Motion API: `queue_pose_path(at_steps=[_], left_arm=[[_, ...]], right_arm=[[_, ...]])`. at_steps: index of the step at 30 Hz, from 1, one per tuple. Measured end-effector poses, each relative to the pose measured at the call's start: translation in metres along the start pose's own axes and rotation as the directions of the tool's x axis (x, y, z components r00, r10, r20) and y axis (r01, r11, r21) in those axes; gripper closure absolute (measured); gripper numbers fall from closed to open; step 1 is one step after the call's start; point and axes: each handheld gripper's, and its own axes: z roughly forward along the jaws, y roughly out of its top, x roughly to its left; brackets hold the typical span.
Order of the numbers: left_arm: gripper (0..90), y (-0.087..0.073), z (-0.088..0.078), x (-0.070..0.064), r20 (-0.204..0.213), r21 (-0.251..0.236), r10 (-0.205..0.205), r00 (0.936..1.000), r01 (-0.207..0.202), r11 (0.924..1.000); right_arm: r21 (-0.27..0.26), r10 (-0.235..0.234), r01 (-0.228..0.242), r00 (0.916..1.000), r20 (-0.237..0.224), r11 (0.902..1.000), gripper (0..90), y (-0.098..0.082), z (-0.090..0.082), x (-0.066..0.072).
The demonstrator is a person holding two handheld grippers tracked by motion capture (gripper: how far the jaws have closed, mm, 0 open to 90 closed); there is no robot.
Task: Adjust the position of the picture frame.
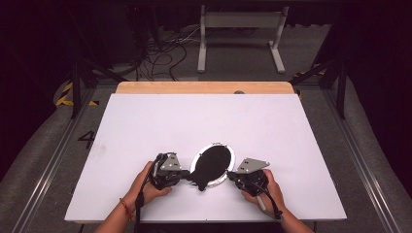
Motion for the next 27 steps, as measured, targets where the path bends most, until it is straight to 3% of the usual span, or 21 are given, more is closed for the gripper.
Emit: queue_pose_path(at_steps=[2, 8, 12, 16, 22, 27], left_arm=[[90.0, 0.0, 0.0, 0.0, 0.002, 0.0, 0.007, 1.0, -0.007, 1.0], [90.0, -0.002, 0.003, -0.001, 0.045, -0.034, -0.04, 0.9982, 0.042, 0.9986], [90.0, 0.001, 0.005, -0.004, 0.027, -0.035, -0.029, 0.9992, 0.03, 0.9989], [90.0, 0.002, 0.009, -0.007, 0.045, -0.045, -0.043, 0.9981, 0.045, 0.998], [90.0, 0.01, 0.017, -0.017, 0.034, -0.054, -0.006, 0.9994, 0.008, 0.9985], [89.9, 0.014, 0.019, -0.022, -0.002, -0.041, 0.041, 0.9992, -0.041, 0.9983]], right_arm=[[-0.007, 0.011, -0.011, 0.9999, 0.009, 0.9999, 88.6, -0.001, 0.0, 0.0], [-0.016, -0.005, 0.006, 0.9994, 0.035, 0.9999, 90.0, 0.0, 0.003, 0.001], [-0.015, 0.011, -0.01, 0.9996, 0.027, 0.9998, 90.0, 0.002, 0.005, -0.006], [-0.012, 0.012, -0.012, 0.999, 0.044, 0.9999, 90.0, 0.003, 0.006, -0.011], [-0.027, 0.047, -0.045, 0.9958, 0.078, 0.9986, 90.0, 0.002, 0.007, -0.024], [-0.018, 0.033, -0.032, 0.9973, 0.066, 0.9993, 89.6, 0.0, 0.004, -0.027]])
